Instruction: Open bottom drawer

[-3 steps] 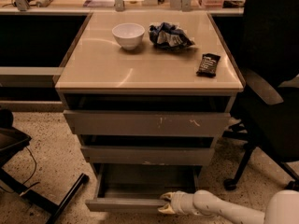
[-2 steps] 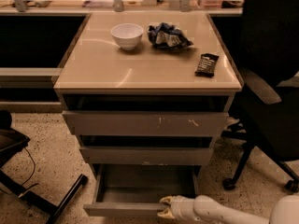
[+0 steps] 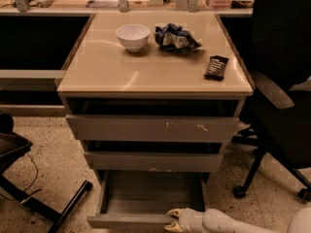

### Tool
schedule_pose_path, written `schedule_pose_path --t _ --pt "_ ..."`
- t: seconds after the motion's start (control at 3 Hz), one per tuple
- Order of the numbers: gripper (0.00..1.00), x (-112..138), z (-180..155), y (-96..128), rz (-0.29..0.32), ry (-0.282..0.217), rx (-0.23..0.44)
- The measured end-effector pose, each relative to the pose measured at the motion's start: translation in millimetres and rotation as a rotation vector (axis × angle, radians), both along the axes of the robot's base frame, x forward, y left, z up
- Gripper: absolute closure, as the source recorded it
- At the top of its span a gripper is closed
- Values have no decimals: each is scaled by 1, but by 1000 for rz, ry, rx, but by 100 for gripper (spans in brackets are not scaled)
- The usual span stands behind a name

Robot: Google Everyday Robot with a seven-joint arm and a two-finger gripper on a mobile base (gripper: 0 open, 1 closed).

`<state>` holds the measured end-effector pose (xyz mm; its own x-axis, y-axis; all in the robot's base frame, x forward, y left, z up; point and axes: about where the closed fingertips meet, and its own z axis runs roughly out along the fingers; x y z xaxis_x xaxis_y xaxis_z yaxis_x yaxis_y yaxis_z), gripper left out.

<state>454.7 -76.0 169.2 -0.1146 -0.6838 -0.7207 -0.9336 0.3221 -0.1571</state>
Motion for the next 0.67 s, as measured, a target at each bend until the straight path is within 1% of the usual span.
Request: schedule_pose_path --t 0.33,0.67 --pt "100 -1 3 0 0 0 0" --pt "100 -14 0 0 -9 1 1"
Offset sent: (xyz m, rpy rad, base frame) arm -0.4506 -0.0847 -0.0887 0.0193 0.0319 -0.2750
